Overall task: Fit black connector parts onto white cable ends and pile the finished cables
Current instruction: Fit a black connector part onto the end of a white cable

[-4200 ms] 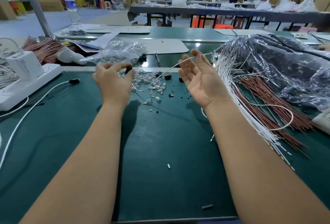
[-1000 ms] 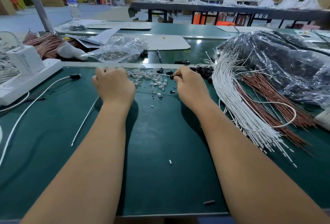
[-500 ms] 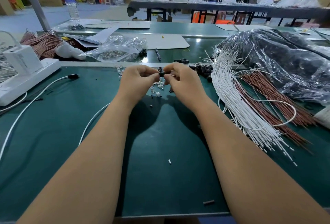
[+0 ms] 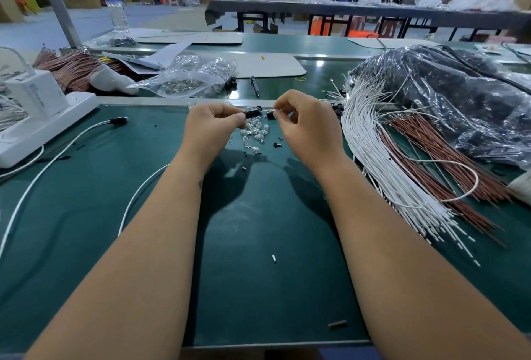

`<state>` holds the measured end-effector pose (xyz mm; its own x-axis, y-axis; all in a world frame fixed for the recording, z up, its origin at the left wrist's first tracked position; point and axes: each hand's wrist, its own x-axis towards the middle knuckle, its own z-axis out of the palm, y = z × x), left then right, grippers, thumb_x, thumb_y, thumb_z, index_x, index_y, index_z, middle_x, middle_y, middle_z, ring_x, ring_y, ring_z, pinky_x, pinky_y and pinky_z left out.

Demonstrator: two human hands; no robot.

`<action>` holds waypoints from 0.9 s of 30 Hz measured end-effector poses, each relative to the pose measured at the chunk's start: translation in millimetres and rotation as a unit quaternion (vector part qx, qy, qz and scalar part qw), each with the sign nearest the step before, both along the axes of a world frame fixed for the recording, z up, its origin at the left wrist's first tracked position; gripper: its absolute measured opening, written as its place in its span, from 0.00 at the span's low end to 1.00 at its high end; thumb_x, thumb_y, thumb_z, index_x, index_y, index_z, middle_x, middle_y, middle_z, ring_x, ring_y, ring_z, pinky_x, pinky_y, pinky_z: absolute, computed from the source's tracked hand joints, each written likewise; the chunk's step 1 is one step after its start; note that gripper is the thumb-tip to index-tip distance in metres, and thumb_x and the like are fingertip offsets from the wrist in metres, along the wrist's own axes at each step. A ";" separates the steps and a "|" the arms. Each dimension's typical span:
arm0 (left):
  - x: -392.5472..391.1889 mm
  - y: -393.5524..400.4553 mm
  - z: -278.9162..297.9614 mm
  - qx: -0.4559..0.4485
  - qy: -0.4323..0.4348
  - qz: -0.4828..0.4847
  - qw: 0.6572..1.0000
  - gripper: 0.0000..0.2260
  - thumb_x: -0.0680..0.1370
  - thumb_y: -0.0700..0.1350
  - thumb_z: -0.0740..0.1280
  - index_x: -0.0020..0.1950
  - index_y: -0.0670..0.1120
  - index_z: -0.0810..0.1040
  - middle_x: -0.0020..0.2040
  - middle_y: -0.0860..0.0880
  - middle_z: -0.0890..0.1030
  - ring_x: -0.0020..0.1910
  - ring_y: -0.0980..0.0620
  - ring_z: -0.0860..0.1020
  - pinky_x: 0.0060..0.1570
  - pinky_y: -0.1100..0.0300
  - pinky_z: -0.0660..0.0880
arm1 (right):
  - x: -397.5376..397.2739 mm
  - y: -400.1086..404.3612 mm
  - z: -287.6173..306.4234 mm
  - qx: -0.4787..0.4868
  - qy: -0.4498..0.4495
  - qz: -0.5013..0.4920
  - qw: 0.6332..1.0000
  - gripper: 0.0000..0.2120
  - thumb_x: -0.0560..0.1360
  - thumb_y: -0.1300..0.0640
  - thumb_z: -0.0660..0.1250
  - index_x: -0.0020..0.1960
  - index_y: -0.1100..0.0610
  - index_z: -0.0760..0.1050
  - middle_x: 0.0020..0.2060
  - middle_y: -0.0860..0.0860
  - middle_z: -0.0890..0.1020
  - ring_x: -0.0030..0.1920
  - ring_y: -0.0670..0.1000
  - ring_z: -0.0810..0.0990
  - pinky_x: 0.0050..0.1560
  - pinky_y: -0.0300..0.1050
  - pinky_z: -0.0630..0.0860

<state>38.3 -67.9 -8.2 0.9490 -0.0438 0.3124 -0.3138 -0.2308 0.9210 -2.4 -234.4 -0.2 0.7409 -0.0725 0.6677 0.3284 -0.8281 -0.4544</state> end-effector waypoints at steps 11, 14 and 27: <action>-5.2 -12.3 1.8 0.030 -0.098 -0.009 0.995 0.04 0.75 0.37 0.70 0.44 0.45 0.81 0.37 0.49 0.82 0.37 0.57 0.79 0.42 0.65 0.75 | 0.4 2.5 7.5 0.335 0.080 0.087 0.935 0.08 0.75 0.65 0.68 0.40 0.55 0.78 0.37 0.56 0.83 0.29 0.44 0.79 0.33 0.34 0.74; -6.2 -16.7 1.1 0.094 -0.144 0.021 0.985 0.03 0.75 0.39 0.70 0.46 0.44 0.82 0.38 0.51 0.82 0.38 0.59 0.79 0.40 0.70 0.73 | -0.3 4.5 7.0 0.322 0.089 0.090 0.938 0.09 0.75 0.65 0.68 0.39 0.54 0.77 0.37 0.56 0.83 0.29 0.45 0.79 0.34 0.35 0.75; -6.7 -18.5 0.0 0.149 -0.192 0.028 0.970 0.03 0.75 0.39 0.70 0.47 0.44 0.82 0.39 0.53 0.81 0.42 0.56 0.81 0.45 0.69 0.74 | 0.6 6.4 3.9 0.371 0.105 0.115 0.915 0.09 0.77 0.68 0.64 0.40 0.58 0.74 0.35 0.58 0.82 0.33 0.49 0.83 0.36 0.38 0.79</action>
<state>31.5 -86.4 -8.2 0.7690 -0.1388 0.6240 -0.5994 -0.4957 0.6285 -1.9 -228.0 3.7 0.8996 -0.2751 0.3393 0.2968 -0.1849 -0.9369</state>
